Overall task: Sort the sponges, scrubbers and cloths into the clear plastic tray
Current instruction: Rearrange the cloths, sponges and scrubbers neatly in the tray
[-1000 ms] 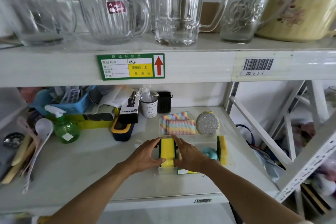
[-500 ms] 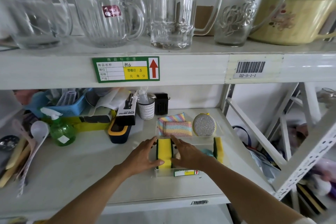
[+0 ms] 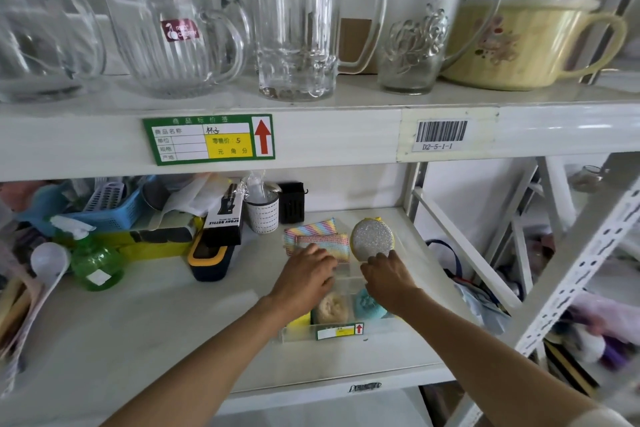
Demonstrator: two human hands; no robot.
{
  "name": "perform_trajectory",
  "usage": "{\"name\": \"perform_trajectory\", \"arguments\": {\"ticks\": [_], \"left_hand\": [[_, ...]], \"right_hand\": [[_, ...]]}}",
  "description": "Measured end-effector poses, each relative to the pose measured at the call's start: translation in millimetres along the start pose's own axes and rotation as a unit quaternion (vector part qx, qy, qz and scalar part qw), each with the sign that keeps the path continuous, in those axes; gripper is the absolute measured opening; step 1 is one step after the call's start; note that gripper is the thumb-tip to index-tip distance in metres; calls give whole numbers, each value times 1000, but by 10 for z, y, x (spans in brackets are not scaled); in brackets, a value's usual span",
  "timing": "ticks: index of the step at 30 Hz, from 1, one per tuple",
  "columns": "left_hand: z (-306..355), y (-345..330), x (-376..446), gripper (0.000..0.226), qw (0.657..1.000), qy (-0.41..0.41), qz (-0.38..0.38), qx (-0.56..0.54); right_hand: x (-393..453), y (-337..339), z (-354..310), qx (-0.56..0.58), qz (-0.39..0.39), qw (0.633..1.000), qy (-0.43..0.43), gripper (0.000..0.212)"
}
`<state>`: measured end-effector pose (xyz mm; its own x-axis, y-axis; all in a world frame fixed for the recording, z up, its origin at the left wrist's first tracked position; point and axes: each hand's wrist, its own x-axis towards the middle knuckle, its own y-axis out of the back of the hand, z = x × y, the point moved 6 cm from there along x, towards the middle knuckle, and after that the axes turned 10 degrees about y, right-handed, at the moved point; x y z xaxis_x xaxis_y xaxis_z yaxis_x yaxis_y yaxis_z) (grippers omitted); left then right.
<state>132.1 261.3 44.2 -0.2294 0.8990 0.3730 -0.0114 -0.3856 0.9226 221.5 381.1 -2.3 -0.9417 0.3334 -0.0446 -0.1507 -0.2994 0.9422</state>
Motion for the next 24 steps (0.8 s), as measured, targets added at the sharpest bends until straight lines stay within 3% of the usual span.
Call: {"name": "perform_trajectory", "arguments": {"ticks": [5,10,15,24], "left_hand": [[291,-365,109,23,962,8,-142,233],[327,-742,111,25,905,34,-231,356],[276,-984,52,25,889,54,-273,364],[241,-946,105,35,924,96,-219,299]], "right_hand": [[-24,-56,-108,-68,-54,996,-11,44],[-37,-133,-192,-83,-86,993,-17,47],[-54,-231,-189,-106,-121,986,-31,48],[-146,-203,-152,-80,-114,989,-43,47]]}}
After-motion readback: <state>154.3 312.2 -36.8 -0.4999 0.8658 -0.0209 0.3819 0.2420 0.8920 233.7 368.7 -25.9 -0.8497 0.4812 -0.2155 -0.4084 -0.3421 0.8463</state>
